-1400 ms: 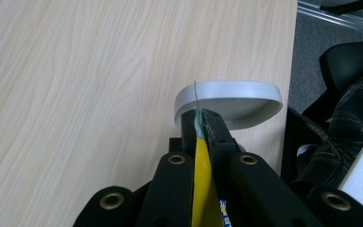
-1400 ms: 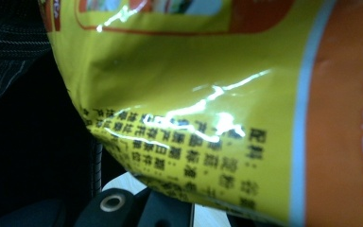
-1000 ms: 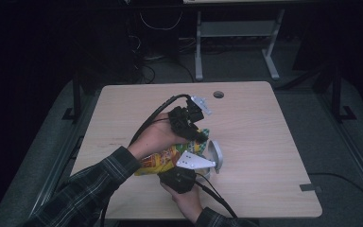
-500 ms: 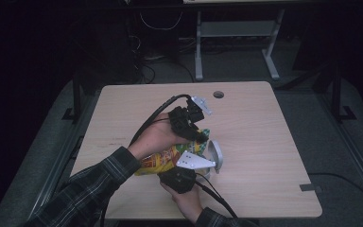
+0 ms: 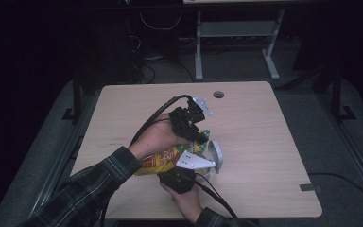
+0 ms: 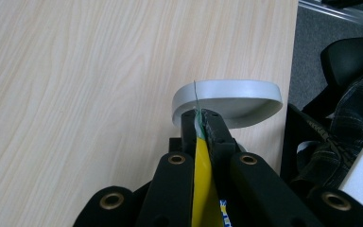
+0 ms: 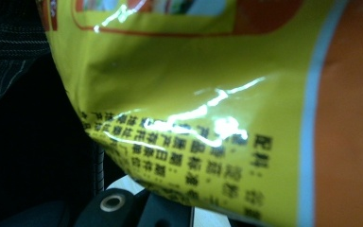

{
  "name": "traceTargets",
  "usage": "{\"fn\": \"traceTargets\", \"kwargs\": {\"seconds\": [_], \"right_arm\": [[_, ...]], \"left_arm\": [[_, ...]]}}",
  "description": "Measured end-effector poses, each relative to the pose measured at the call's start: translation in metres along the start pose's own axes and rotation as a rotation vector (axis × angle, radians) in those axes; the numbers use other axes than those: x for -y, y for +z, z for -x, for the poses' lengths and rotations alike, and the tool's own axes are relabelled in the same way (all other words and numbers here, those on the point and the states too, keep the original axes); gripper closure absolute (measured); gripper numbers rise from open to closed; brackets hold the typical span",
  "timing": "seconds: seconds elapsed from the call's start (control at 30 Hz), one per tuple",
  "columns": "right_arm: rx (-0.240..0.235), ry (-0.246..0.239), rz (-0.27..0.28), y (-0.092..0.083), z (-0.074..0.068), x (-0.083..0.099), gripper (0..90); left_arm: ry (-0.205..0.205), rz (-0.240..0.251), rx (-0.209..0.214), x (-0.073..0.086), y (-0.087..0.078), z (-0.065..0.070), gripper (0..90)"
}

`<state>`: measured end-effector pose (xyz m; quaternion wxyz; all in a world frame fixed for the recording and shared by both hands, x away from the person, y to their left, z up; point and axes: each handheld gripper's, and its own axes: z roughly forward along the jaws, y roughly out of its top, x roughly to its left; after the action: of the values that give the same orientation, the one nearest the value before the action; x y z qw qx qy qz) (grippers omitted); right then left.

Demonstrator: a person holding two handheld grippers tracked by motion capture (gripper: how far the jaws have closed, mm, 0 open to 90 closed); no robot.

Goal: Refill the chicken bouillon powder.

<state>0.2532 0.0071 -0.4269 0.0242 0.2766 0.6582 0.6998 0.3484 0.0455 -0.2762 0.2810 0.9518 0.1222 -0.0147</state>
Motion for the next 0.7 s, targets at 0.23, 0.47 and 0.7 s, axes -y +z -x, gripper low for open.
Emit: {"fn": "traceTargets", "kwargs": {"seconds": [0.23,0.47,0.7], "right_arm": [[0.000,0.004,0.000,-0.0004,0.0001,-0.0003,89.6],[0.000,0.003,0.003,-0.0006,0.0000,-0.0008,89.6],[0.002,0.001,0.002,-0.0006,0.0003,-0.0008,89.7]], "left_arm": [[0.008,-0.003,-0.001,-0.0010,-0.0001,0.0001,89.3],[0.008,-0.001,-0.001,-0.0016,-0.0002,0.0007,89.3],[0.009,-0.003,0.001,-0.0019,-0.0002,0.0009,89.3]]}}
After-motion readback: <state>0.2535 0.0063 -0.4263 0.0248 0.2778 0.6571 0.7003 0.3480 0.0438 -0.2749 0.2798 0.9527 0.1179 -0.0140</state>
